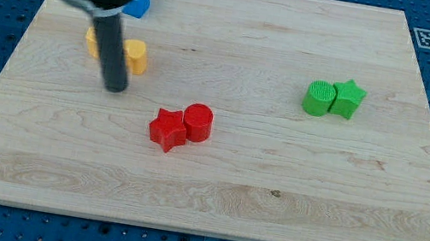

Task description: Separate the red blocks

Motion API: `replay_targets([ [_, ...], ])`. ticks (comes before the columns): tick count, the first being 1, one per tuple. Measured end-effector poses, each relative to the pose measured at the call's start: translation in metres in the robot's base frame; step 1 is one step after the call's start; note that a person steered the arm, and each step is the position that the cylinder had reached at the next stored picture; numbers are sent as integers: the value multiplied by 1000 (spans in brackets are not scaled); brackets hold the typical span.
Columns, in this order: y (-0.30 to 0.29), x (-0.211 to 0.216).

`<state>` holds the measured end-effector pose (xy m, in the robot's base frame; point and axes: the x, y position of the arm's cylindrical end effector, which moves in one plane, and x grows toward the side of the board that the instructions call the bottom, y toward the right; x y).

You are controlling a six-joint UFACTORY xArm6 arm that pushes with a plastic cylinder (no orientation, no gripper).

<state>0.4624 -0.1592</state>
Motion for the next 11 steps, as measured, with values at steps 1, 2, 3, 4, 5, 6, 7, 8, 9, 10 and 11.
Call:
replay_targets([
  [1, -8, 42],
  [2, 13, 52],
  [3, 56, 52],
  [4, 103, 52],
  [5, 146, 52],
  [6, 186, 52],
  [7, 191, 46],
  [8, 202, 37],
  [9, 232, 39],
  [10, 265, 50],
  [11, 287, 72],
])
